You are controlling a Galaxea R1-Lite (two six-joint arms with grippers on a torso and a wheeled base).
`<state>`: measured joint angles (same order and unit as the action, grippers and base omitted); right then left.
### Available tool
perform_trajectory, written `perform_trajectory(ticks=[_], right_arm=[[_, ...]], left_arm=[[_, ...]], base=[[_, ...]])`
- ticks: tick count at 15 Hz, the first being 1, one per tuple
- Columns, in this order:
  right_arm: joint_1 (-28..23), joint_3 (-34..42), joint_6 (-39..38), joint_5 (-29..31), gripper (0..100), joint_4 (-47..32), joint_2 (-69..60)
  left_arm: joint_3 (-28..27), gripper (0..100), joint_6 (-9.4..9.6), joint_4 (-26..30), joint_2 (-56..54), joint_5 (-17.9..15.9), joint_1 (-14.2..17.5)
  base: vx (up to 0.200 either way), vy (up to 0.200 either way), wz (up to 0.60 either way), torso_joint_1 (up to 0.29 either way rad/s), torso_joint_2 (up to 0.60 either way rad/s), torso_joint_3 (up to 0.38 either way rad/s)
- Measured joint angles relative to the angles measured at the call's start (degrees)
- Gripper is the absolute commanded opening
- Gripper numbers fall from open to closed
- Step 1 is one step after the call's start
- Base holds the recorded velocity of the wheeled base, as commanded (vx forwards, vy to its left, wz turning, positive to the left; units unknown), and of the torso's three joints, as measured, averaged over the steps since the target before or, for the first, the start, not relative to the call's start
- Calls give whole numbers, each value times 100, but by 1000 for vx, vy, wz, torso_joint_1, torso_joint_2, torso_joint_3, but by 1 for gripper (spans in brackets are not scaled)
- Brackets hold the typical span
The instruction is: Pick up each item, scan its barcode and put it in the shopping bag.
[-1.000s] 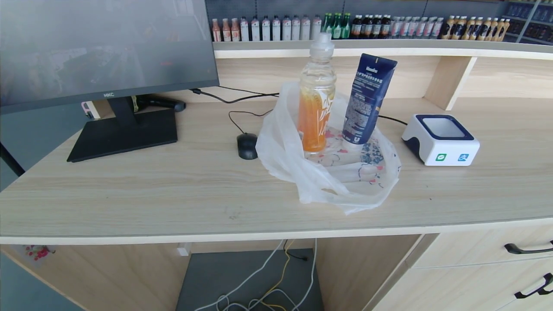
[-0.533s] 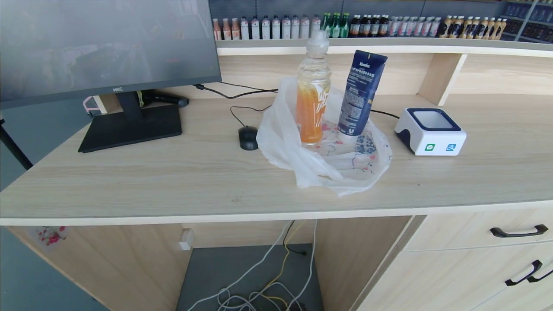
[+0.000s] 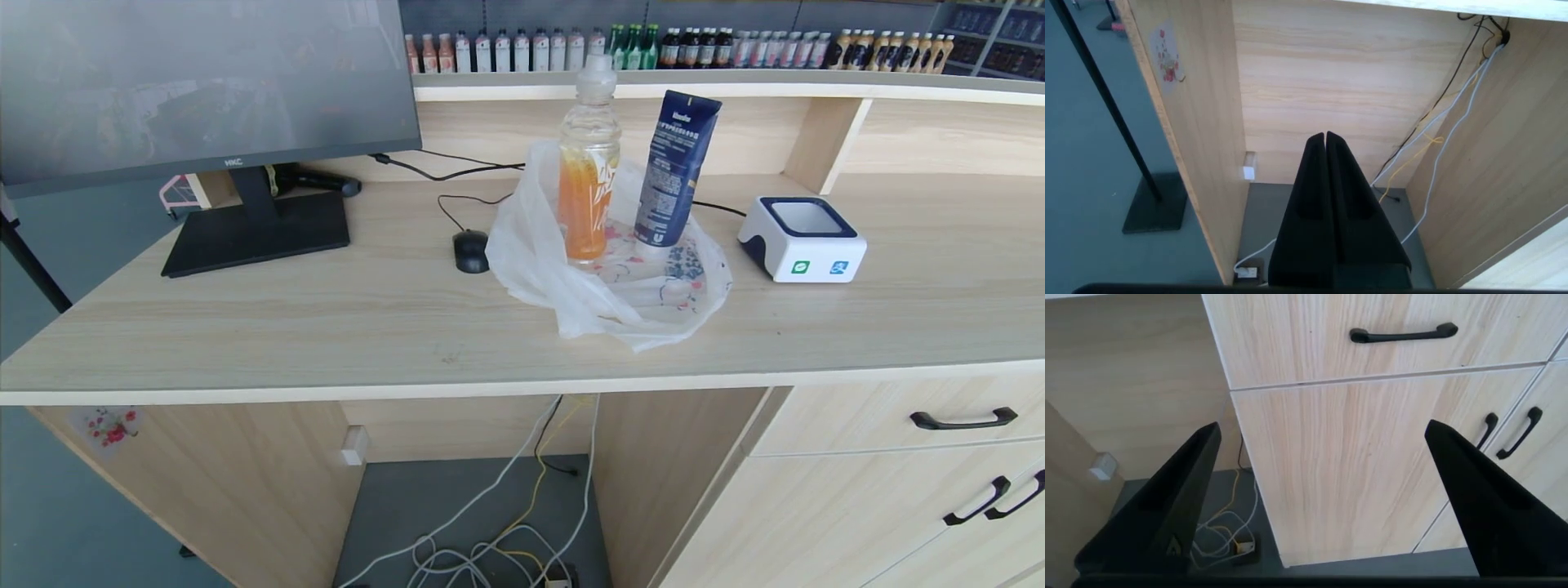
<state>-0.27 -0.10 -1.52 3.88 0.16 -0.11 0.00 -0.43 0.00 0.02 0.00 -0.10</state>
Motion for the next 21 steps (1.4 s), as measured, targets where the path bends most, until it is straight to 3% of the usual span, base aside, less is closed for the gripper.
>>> perform_trajectory(ticks=[21], right_arm=[[0, 0, 236, -22, 100, -9, 4]], left_arm=[[0, 0, -26, 0, 0, 0, 0]], base=[[0, -200, 0, 5, 5, 1]])
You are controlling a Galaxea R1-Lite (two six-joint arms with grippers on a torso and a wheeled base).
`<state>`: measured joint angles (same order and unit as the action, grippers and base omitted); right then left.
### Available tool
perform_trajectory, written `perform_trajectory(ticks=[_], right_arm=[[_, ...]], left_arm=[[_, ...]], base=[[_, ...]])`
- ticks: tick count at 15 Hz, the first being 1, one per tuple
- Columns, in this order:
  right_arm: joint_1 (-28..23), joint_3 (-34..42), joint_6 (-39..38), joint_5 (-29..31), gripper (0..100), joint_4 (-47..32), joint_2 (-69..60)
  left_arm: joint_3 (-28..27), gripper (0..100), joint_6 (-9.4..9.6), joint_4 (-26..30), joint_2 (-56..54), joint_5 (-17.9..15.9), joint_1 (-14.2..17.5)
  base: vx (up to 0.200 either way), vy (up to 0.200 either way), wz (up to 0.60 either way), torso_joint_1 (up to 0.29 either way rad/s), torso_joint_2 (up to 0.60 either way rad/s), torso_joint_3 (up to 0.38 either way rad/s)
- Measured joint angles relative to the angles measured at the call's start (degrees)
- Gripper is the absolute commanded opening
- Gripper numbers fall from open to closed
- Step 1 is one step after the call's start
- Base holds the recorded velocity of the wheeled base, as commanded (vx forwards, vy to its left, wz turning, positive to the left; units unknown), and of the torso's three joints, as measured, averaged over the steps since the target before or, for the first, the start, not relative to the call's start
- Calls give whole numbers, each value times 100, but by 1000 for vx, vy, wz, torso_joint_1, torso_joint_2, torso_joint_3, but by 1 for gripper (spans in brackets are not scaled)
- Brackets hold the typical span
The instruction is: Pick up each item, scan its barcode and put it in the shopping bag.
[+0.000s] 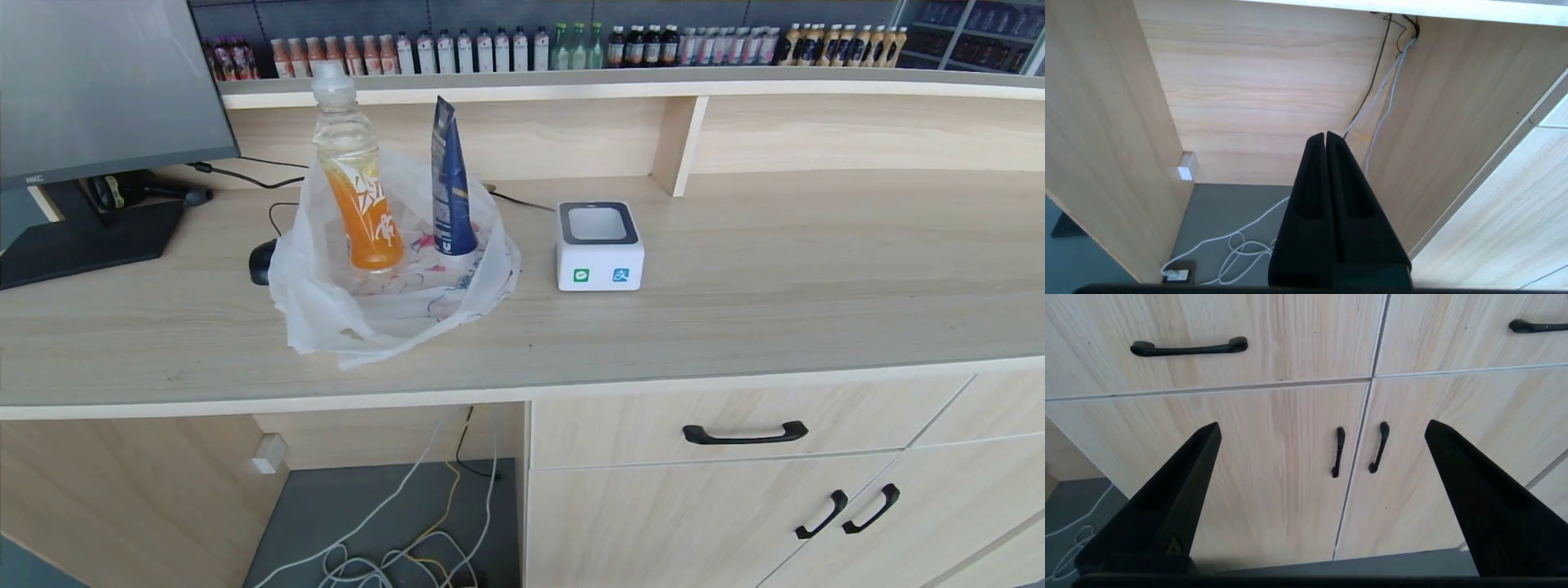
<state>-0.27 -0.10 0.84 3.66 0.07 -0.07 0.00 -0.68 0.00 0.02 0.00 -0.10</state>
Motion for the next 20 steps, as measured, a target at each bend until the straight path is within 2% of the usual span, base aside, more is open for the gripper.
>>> perform_trajectory(ticks=[5, 20], right_arm=[[0, -4, -18, -2, 100, -2, 0], [2, 2, -35, -2, 100, 0, 0]], left_arm=[[0, 0, 6, 0, 0, -2, 0], [0, 0, 35, 0, 0, 0, -1]], base=[[0, -200, 0, 2, 4, 2], [0, 0, 0, 0, 0, 0]])
